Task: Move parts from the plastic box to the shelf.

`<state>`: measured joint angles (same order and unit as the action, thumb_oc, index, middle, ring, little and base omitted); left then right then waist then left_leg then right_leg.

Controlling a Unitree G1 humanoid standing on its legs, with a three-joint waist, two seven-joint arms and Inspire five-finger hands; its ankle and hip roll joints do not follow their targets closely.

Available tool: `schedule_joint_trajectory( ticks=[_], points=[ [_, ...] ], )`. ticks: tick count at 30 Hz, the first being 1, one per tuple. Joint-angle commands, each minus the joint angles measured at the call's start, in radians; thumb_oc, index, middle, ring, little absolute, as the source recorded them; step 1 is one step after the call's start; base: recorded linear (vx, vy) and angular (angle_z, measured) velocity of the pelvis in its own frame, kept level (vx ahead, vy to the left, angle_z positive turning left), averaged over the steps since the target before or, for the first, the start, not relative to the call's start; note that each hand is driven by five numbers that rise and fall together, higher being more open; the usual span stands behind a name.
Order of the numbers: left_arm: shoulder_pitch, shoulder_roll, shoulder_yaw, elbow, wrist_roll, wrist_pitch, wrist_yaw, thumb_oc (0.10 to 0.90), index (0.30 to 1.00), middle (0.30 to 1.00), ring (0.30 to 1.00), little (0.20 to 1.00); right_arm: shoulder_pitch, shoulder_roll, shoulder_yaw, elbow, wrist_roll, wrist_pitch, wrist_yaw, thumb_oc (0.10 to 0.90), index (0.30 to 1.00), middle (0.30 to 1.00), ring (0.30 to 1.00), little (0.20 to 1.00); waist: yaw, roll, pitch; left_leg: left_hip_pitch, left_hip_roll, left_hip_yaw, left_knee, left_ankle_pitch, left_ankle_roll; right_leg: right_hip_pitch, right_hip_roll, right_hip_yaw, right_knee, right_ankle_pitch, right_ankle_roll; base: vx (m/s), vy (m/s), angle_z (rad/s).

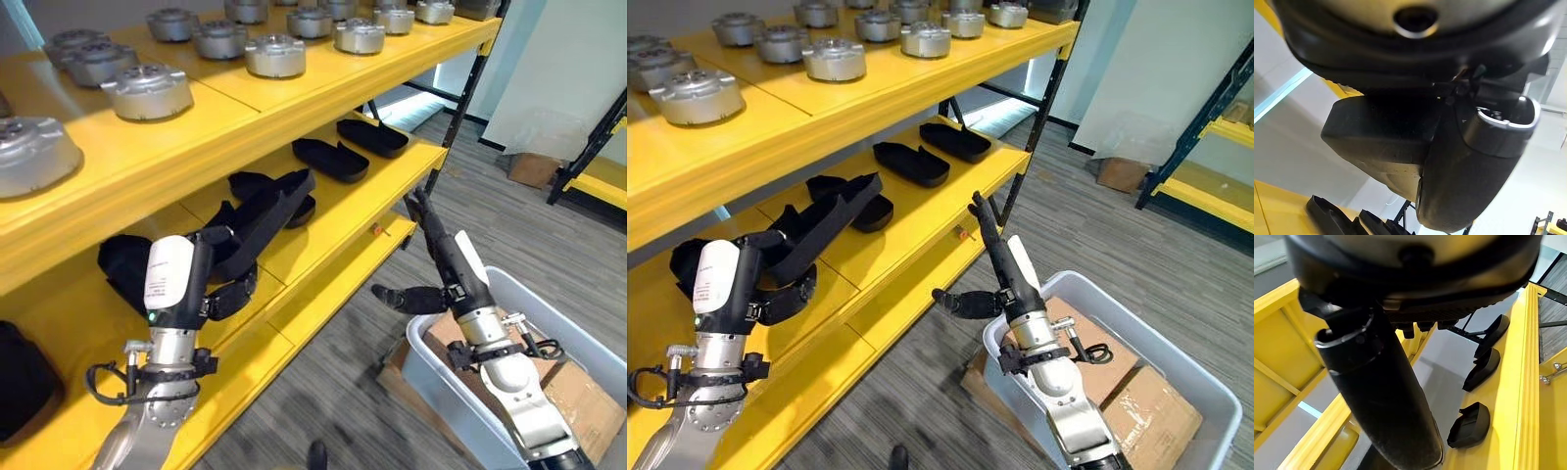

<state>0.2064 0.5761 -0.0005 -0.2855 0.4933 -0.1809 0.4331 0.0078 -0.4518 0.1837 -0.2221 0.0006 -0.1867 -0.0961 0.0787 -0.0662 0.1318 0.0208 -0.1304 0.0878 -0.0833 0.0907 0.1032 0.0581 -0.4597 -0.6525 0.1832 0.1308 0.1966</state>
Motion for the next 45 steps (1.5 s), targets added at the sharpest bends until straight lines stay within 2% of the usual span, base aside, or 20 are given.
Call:
schedule_joint_trajectory(
  ticks=[1,4,6,11,17,19,20,22,24,25,26,27,29,30,32,34,38,42,43,45],
  points=[
    [-0.136,0.011,0.032,-0.098,0.001,-0.082,0.098,0.4,0.3,0.3,0.3,0.3,-0.074,-0.023,-0.025,-0.06,-0.004,-0.084,-0.034,0.9,1.0,1.0,1.0,1.0,-0.065,0.012,-0.047,0.069,0.077,-0.09,-0.004,-0.126,-0.053,-0.103,0.147,0.278,0.046,-0.062,-0.016,-0.06,0.025,0.27],
    [-0.142,0.007,0.007,-0.075,-0.021,-0.088,0.071,0.4,0.3,0.3,0.3,0.3,-0.054,-0.044,-0.033,-0.057,0.036,-0.096,-0.008,0.9,1.0,1.0,1.0,1.0,-0.087,0.0,-0.06,0.039,0.067,-0.127,-0.002,-0.091,-0.049,-0.12,0.367,0.479,0.059,-0.193,-0.083,-0.03,-0.003,0.52],
    [-0.142,0.006,0.0,-0.072,-0.027,-0.087,0.062,0.4,0.3,0.3,0.3,0.3,-0.045,-0.049,-0.038,-0.062,0.043,-0.1,-0.005,0.9,1.0,1.0,1.0,1.0,-0.094,-0.004,-0.065,0.028,0.062,-0.144,0.001,-0.086,-0.048,-0.12,0.402,0.516,0.05,-0.206,-0.095,-0.03,-0.053,0.37],
    [-0.119,-0.007,0.006,-0.088,-0.052,-0.096,0.054,0.4,0.3,0.3,0.3,0.3,-0.06,-0.063,-0.038,-0.072,0.067,-0.111,-0.021,0.9,1.0,1.0,1.0,1.0,-0.083,-0.011,-0.083,-0.037,0.066,-0.178,0.004,-0.042,-0.088,-0.046,0.421,0.498,-0.199,-0.132,-0.105,-0.13,-0.169,0.46],
    [-0.113,-0.014,0.012,-0.113,-0.075,-0.102,0.072,0.4,0.3,0.3,0.3,0.3,-0.112,-0.087,-0.023,-0.069,0.056,-0.121,-0.051,0.9,1.0,1.0,1.0,1.0,-0.038,0.018,-0.012,-0.142,0.044,-0.222,0.161,-0.039,-0.149,0.001,0.397,0.384,-0.251,-0.126,-0.126,-0.14,-0.116,0.46],
    [-0.147,-0.016,0.019,-0.115,-0.084,-0.1,0.079,0.4,0.3,0.3,0.3,0.3,-0.146,-0.092,-0.017,-0.059,0.043,-0.116,-0.07,0.9,1.0,1.0,1.0,1.0,-0.062,0.013,0.006,-0.141,0.112,-0.083,0.253,-0.113,-0.139,-0.047,0.348,0.338,-0.207,-0.112,-0.124,-0.27,0.063,1.22],
    [-0.151,-0.017,0.024,-0.118,-0.084,-0.107,0.088,0.4,0.3,0.3,0.3,0.3,-0.144,-0.091,-0.016,-0.062,0.052,-0.119,-0.073,0.9,1.0,1.0,1.0,1.0,-0.075,0.003,0.003,-0.106,0.195,-0.016,0.316,-0.161,-0.138,-0.062,0.324,0.315,-0.188,-0.118,-0.129,-0.14,0.079,1.27],
    [-0.158,-0.019,0.017,-0.115,-0.085,-0.109,0.093,0.4,0.3,0.3,0.3,0.3,-0.122,-0.087,-0.023,-0.065,0.066,-0.12,-0.076,0.9,1.0,1.0,1.0,1.0,-0.091,0.003,-0.009,-0.05,0.292,0.018,0.305,-0.149,-0.154,-0.07,0.305,0.279,-0.174,-0.124,-0.127,-0.07,0.113,0.87],
    [-0.167,-0.029,0.009,-0.113,-0.091,-0.106,0.103,0.4,0.3,0.3,0.3,0.3,-0.099,-0.091,-0.04,-0.07,0.076,-0.12,-0.081,0.9,1.0,1.0,1.0,1.0,-0.121,0.014,-0.02,0.012,0.427,0.068,0.255,-0.057,-0.197,-0.075,0.278,0.228,-0.15,-0.134,-0.122,-0.07,0.267,0.81],
    [-0.177,-0.032,0.0,-0.114,-0.096,-0.108,0.11,0.4,0.3,0.3,0.3,0.3,-0.077,-0.093,-0.057,-0.064,0.086,-0.119,-0.093,0.9,1.0,1.0,1.0,1.0,-0.14,0.037,-0.035,0.048,0.522,0.087,0.184,0.054,-0.24,-0.091,0.245,0.194,-0.112,-0.141,-0.106,-0.06,0.416,0.93],
    [-0.179,-0.035,-0.003,-0.114,-0.095,-0.104,0.113,0.4,0.3,0.3,0.3,0.3,-0.068,-0.096,-0.07,-0.062,0.087,-0.12,-0.099,0.9,1.0,1.0,1.0,1.0,-0.139,0.05,-0.043,0.053,0.538,0.066,0.142,0.091,-0.261,-0.101,0.227,0.183,-0.087,-0.144,-0.096,-0.03,0.452,1.55],
    [-0.175,-0.036,0.0,-0.116,-0.093,-0.104,0.115,0.4,0.3,0.3,0.3,0.3,-0.061,-0.092,-0.081,-0.058,0.09,-0.119,-0.104,0.9,1.0,1.0,1.0,1.0,-0.13,0.064,-0.046,0.052,0.509,0.006,0.099,0.069,-0.261,-0.108,0.212,0.188,-0.061,-0.144,-0.085,0.01,0.364,1.44],
    [-0.179,-0.032,-0.01,-0.117,-0.089,-0.107,0.099,0.4,0.3,0.3,0.3,0.3,-0.028,-0.091,-0.119,-0.064,0.085,-0.119,-0.103,0.9,1.0,1.0,1.0,1.0,-0.127,0.058,-0.061,0.044,0.465,0.02,0.058,-0.015,-0.255,-0.099,0.144,0.158,0.005,-0.135,-0.065,0.03,0.41,1.23],
    [-0.171,-0.019,-0.011,-0.126,-0.097,-0.112,0.084,0.4,0.3,0.3,0.3,0.3,-0.022,-0.065,-0.122,-0.047,0.072,-0.114,-0.105,0.9,1.0,1.0,1.0,1.0,-0.102,0.043,-0.068,0.059,0.399,-0.017,0.035,-0.066,-0.233,-0.07,0.102,0.139,-0.003,-0.106,-0.037,0.04,0.406,1.19],
    [-0.159,-0.013,0.002,-0.131,-0.088,-0.106,0.089,0.4,0.3,0.3,0.3,0.3,-0.018,-0.045,-0.117,-0.049,0.057,-0.106,-0.093,0.9,1.0,1.0,1.0,1.0,-0.082,0.014,-0.071,0.064,0.345,-0.03,0.041,-0.106,-0.206,-0.045,0.06,0.136,-0.018,-0.068,-0.005,0.02,0.364,1.06],
    [-0.145,-0.007,0.012,-0.135,-0.078,-0.101,0.094,0.4,0.3,0.3,0.3,0.3,-0.014,-0.035,-0.112,-0.046,0.049,-0.097,-0.089,0.9,1.0,1.0,1.0,1.0,-0.071,-0.008,-0.074,0.064,0.306,-0.039,0.045,-0.127,-0.186,-0.031,0.034,0.133,-0.03,-0.035,0.016,0.01,0.269,0.88],
    [-0.085,0.007,0.065,-0.138,-0.024,-0.081,0.121,0.4,0.3,0.3,0.3,0.3,0.005,0.005,-0.093,-0.038,0.02,-0.08,-0.079,0.9,1.0,1.0,1.0,1.0,-0.032,-0.055,-0.084,0.072,0.178,-0.047,0.055,-0.18,-0.129,0.002,-0.05,0.139,-0.089,0.114,0.064,0.02,0.359,0.25],
    [-0.053,0.01,0.104,-0.124,-0.003,-0.065,0.144,0.4,0.3,0.3,0.3,0.3,0.025,0.03,-0.076,-0.034,-0.011,-0.07,-0.081,0.9,1.0,1.0,1.0,1.0,-0.017,-0.068,-0.065,0.114,0.095,-0.052,0.05,-0.201,-0.075,-0.01,-0.13,0.156,-0.019,0.202,0.059,0.03,0.385,0.03],
    [-0.055,0.009,0.112,-0.118,-0.003,-0.057,0.147,0.4,0.3,0.3,0.3,0.3,0.025,0.035,-0.067,-0.036,-0.009,-0.07,-0.077,0.9,1.0,1.0,1.0,1.0,-0.026,-0.058,-0.042,0.138,0.092,-0.055,0.032,-0.192,-0.058,-0.033,-0.119,0.195,0.057,0.191,0.044,-0.01,0.391,0.06],
    [-0.068,0.007,0.11,-0.097,-0.014,-0.053,0.142,0.4,0.3,0.3,0.3,0.3,0.022,0.029,-0.061,-0.037,-0.003,-0.072,-0.059,0.9,1.0,1.0,1.0,1.0,-0.047,-0.044,-0.024,0.15,0.101,-0.056,0.021,-0.178,-0.042,-0.11,-0.011,0.274,0.163,0.074,0.003,-0.05,0.257,-0.04]
  ],
)
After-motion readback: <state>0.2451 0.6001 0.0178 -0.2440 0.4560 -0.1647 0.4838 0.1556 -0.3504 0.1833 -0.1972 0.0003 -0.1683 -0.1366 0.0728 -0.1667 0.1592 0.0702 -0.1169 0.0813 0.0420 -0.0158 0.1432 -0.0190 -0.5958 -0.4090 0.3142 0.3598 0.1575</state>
